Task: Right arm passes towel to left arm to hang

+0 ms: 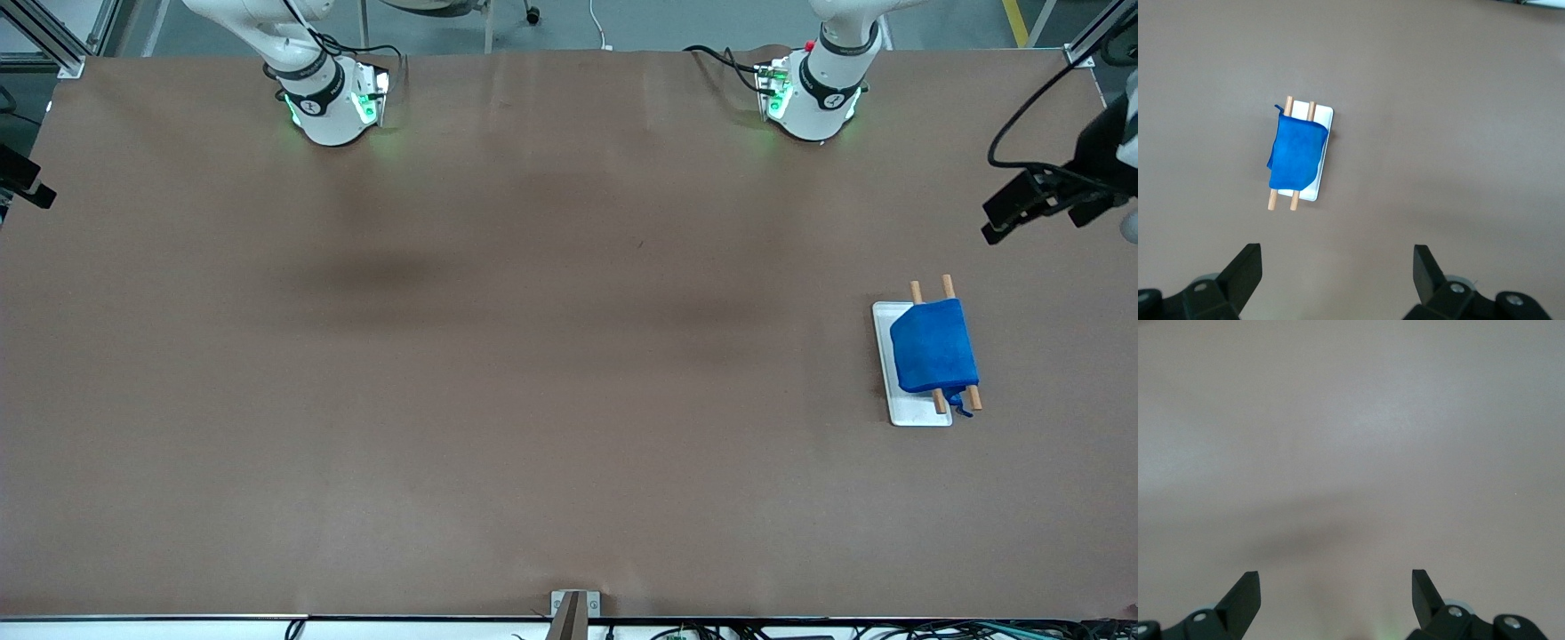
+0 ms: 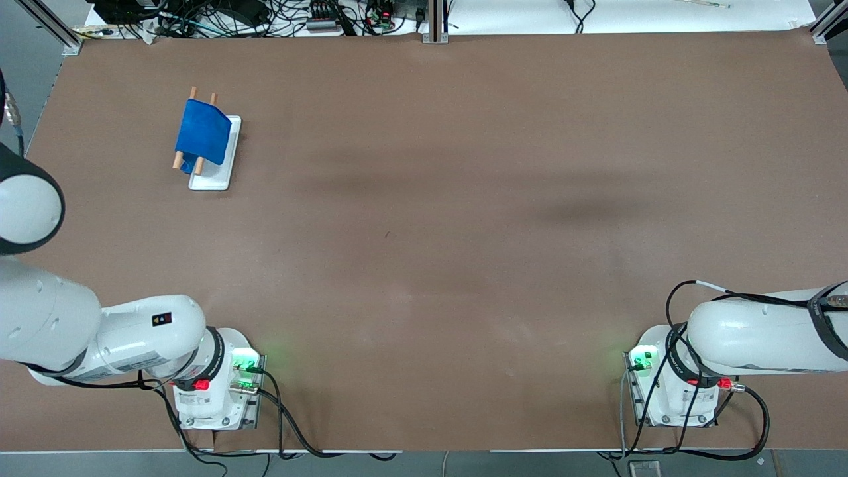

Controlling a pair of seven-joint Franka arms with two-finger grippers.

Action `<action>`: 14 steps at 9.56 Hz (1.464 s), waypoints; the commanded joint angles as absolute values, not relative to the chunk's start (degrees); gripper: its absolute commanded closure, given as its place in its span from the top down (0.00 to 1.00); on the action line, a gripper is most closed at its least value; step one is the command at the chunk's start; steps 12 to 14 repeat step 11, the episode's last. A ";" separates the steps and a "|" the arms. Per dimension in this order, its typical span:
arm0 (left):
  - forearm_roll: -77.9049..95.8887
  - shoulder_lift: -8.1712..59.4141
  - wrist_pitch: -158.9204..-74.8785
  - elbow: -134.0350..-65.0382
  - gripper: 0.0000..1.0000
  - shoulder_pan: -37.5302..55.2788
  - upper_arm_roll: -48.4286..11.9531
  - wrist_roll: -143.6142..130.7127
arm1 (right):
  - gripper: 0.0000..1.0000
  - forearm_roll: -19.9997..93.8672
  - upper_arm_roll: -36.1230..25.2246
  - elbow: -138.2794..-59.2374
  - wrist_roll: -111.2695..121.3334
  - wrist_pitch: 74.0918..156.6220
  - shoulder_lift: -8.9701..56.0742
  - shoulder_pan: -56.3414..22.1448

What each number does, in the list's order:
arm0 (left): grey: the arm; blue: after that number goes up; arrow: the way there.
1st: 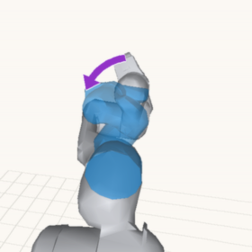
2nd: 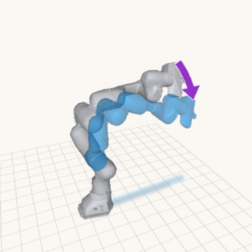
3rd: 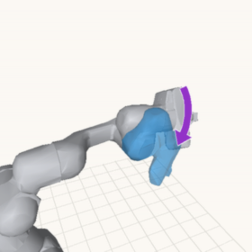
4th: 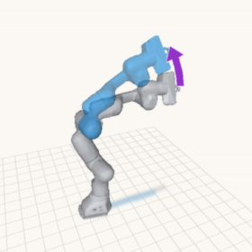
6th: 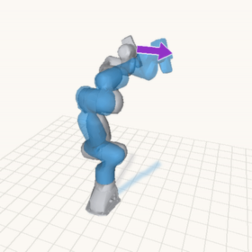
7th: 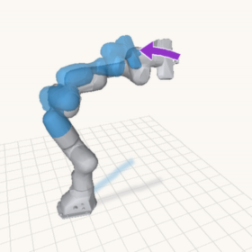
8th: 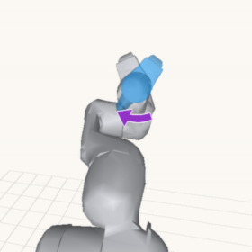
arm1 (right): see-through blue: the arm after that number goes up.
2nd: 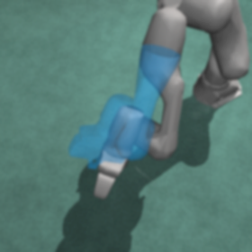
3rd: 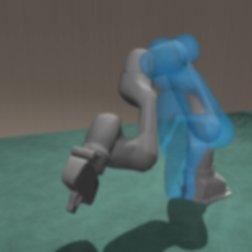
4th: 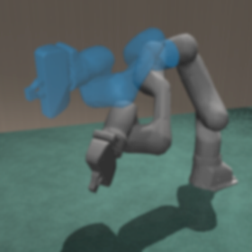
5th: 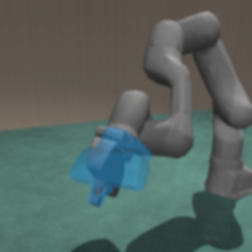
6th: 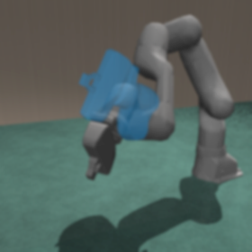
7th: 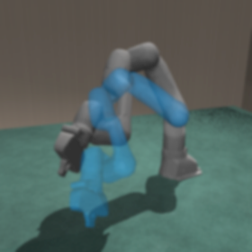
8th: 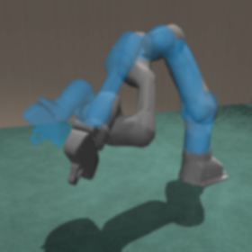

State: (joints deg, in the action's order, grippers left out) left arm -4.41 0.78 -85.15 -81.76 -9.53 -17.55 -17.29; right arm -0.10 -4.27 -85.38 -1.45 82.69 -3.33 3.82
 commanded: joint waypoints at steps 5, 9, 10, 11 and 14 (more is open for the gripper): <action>-1.14 -8.70 -89.83 -97.39 1.00 -2.55 -9.58 -10.81 | 1.00 -0.44 -3.78 -84.64 -1.06 81.91 -3.08 4.83; -1.49 -5.02 -85.62 -90.89 1.00 -2.90 -9.49 -7.30 | 1.00 -0.35 -3.87 -84.73 -1.14 81.39 -3.08 5.18; -1.49 -4.49 -85.26 -90.44 1.00 -2.81 -9.58 -6.95 | 1.00 -0.18 -3.87 -84.73 -1.06 81.30 -3.08 5.27; -1.58 -4.48 -85.25 -90.44 1.00 -2.90 -9.49 -5.64 | 1.00 0.00 -3.87 -84.73 -1.05 81.21 -3.08 5.27; -1.58 -4.48 -85.25 -90.44 1.00 -2.90 -9.49 -5.64 | 1.00 0.00 -3.87 -84.73 -1.05 81.21 -3.08 5.27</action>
